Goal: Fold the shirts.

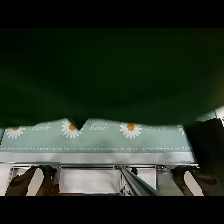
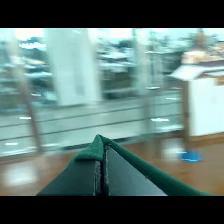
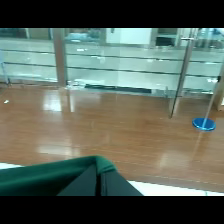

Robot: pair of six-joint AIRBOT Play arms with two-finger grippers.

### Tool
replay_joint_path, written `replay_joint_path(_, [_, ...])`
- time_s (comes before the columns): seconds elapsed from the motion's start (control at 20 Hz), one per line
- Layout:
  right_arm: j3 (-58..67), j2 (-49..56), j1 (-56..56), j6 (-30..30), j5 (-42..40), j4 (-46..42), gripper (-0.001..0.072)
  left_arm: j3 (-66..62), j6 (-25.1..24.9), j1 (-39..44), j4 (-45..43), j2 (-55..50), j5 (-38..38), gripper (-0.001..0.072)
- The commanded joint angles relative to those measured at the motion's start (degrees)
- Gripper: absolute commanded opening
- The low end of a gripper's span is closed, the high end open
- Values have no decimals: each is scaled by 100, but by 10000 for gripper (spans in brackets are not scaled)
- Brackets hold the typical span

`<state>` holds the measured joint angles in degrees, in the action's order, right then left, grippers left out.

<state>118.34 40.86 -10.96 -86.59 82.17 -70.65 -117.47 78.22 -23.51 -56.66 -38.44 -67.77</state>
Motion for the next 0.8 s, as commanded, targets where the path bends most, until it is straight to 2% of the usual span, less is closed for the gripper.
replay_joint_path(0.0, [-363, -297, 7, -2, 219, -103, 27, 227, 146, 125, -811, 361, -175, 19])
replay_joint_path(0.15, [-1421, -310, 7, -22, 282, 236, 28, 1185, 306, 236, -673, 332, -192, 19])
replay_joint_path(0.35, [-3215, 63, 9, 295, -282, 973, 27, 3180, 227, 260, 26, -39, 111, 20])
replay_joint_path(0.55, [-4207, 1235, 11, 835, -1362, 1357, 27, 4402, -63, 470, 485, -1099, 837, 20])
replay_joint_path(0.75, [-4122, 2981, 11, 918, -2251, 1759, 27, 4478, -63, 1268, 485, -2527, 1685, 20])
